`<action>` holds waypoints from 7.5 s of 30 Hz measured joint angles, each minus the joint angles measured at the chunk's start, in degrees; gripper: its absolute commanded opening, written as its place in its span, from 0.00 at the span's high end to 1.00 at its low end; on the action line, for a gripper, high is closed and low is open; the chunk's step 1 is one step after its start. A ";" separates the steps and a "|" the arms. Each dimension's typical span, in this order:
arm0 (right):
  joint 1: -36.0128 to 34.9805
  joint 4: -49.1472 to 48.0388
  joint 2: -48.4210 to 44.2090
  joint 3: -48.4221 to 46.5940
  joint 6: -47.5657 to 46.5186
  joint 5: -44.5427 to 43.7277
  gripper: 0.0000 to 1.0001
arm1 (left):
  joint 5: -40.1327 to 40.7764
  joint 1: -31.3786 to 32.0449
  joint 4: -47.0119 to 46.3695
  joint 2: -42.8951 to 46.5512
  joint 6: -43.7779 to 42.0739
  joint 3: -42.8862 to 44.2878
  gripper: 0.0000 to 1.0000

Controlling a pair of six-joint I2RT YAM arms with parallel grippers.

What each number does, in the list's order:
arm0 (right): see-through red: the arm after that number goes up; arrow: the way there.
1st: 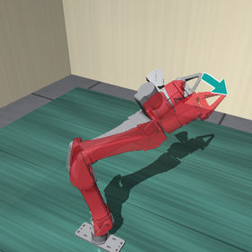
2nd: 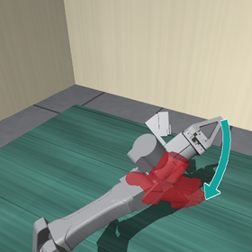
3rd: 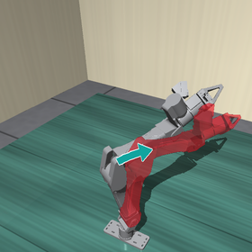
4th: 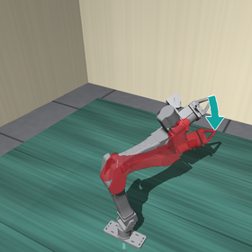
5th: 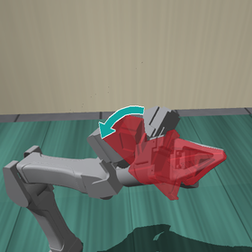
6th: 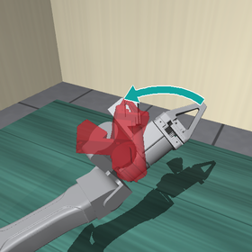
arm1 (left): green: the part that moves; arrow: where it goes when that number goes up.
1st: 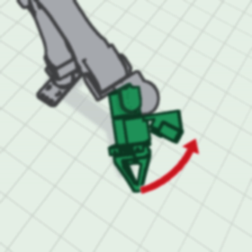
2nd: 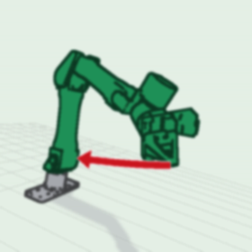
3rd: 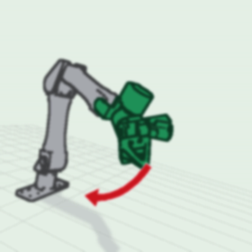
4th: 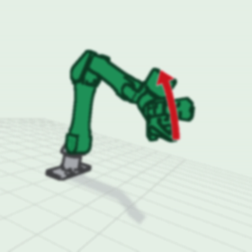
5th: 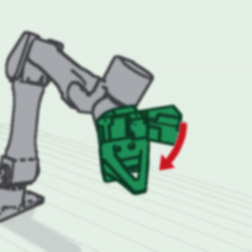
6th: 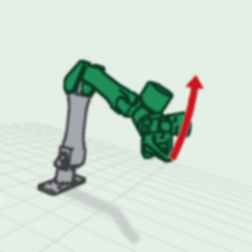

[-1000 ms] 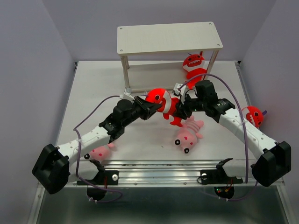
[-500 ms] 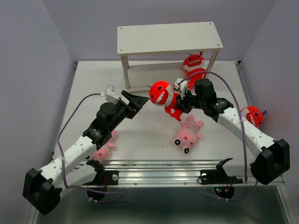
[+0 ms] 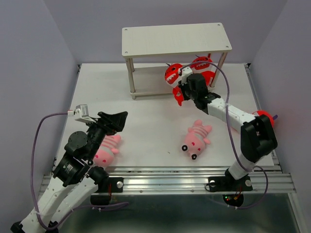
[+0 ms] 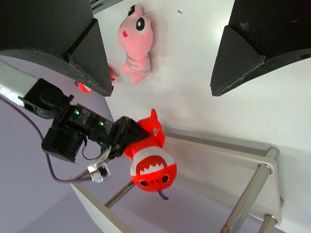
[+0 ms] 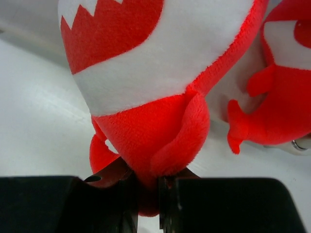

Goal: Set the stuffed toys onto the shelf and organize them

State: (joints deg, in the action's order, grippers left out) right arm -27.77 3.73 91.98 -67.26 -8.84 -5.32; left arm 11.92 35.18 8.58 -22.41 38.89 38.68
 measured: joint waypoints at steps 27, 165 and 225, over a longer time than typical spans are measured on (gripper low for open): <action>4.11 -14.88 21.62 -13.60 -1.70 -11.96 0.84 | 2.03 0.02 8.79 7.56 -0.66 -2.93 0.07; 52.96 21.31 -2.93 9.25 -40.28 1.29 0.99 | -47.28 -13.22 -17.14 -19.67 -2.14 -11.02 0.01; -2.38 44.11 -27.89 8.61 -37.40 34.91 0.35 | -30.08 15.80 -29.18 -64.06 8.90 10.75 1.00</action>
State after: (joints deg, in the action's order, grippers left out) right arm -30.15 47.83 64.10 -58.65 -46.24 29.58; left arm -18.15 50.98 -20.60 -86.48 47.79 49.43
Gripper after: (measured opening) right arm 0.525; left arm 0.059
